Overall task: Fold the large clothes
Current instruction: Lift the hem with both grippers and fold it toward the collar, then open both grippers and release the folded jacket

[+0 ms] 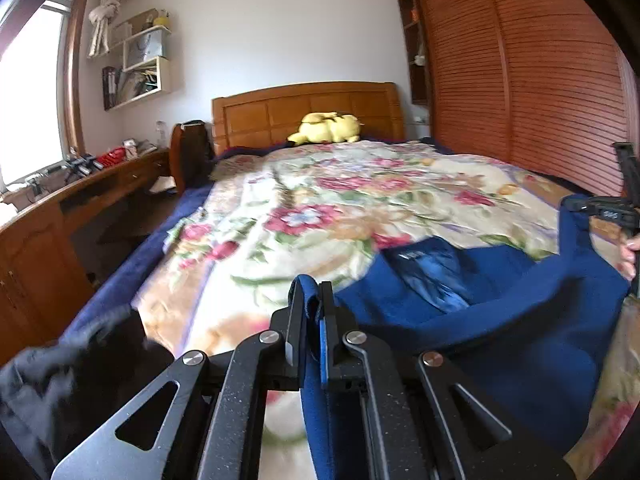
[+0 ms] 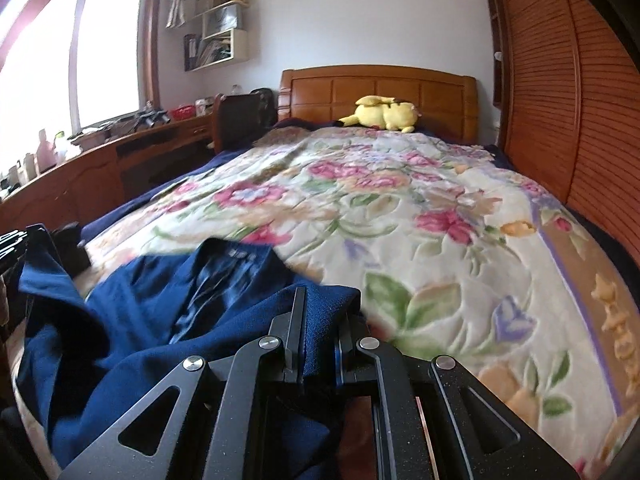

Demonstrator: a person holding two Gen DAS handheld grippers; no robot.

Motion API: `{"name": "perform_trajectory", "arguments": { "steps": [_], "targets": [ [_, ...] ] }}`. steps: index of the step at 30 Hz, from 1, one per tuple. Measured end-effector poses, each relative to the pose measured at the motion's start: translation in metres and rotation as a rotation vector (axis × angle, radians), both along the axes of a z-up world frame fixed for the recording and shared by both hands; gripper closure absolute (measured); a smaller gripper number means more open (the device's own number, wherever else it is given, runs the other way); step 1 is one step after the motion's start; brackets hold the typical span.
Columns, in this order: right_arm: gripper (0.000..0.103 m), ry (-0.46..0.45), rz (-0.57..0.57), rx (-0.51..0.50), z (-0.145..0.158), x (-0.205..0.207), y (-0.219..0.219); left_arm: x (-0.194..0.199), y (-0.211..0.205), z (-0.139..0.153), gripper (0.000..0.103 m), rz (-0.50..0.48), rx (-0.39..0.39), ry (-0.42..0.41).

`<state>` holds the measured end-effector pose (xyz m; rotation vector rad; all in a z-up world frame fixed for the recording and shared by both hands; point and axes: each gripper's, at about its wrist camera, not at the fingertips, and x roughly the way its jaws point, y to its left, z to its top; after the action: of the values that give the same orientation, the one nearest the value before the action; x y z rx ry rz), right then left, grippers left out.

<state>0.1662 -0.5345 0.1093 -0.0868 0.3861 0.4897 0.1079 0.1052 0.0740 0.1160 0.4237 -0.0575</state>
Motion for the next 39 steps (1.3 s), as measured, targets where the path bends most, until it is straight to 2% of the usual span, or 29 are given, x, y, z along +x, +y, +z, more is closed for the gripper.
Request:
{"name": "perform_trajectory", "arguments": {
  "steps": [5, 12, 18, 24, 26, 27, 29, 30, 33, 34, 36, 39],
  "targets": [
    [0.094, -0.005, -0.065, -0.005, 0.008, 0.050, 0.006, 0.048, 0.008, 0.001, 0.098, 0.063, 0.021, -0.029],
    [0.094, -0.020, -0.131, -0.104, 0.010, 0.099, 0.047, 0.107, 0.000, 0.002, 0.098, 0.078, 0.050, -0.018],
    [0.094, -0.059, -0.175, -0.187, 0.012, 0.128, 0.075, 0.128, -0.001, 0.009, 0.098, 0.102, 0.085, -0.031],
    [0.094, 0.025, -0.167, -0.207, -0.003, 0.147, 0.088, 0.136, 0.001, -0.002, 0.098, 0.112, 0.084, 0.011],
    [0.094, 0.056, -0.137, -0.190, -0.006, 0.147, 0.088, 0.133, -0.001, -0.008, 0.094, 0.113, 0.104, 0.025],
    [0.091, 0.060, -0.119, -0.183, -0.007, 0.144, 0.088, 0.129, -0.002, -0.010, 0.091, 0.100, 0.112, 0.030],
    [0.081, 0.080, -0.106, -0.188, -0.004, 0.140, 0.085, 0.122, -0.005, -0.012, 0.071, 0.082, 0.118, 0.043],
    [0.073, 0.087, -0.103, -0.192, -0.003, 0.136, 0.083, 0.119, -0.005, -0.012, 0.066, 0.076, 0.114, 0.049],
    [0.030, 0.028, -0.148, -0.203, 0.009, 0.113, 0.070, 0.106, -0.003, -0.010, 0.044, 0.059, 0.068, 0.080],
    [0.021, 0.016, -0.153, -0.193, 0.013, 0.106, 0.065, 0.101, -0.002, -0.010, 0.033, 0.047, 0.047, 0.096],
    [0.020, 0.038, -0.147, -0.189, 0.016, 0.093, 0.057, 0.086, -0.001, -0.012, 0.032, 0.027, 0.021, 0.123],
    [0.020, 0.043, -0.135, -0.212, 0.011, 0.063, 0.051, 0.059, -0.003, -0.018, 0.032, 0.001, 0.022, 0.152]
  ]
}}
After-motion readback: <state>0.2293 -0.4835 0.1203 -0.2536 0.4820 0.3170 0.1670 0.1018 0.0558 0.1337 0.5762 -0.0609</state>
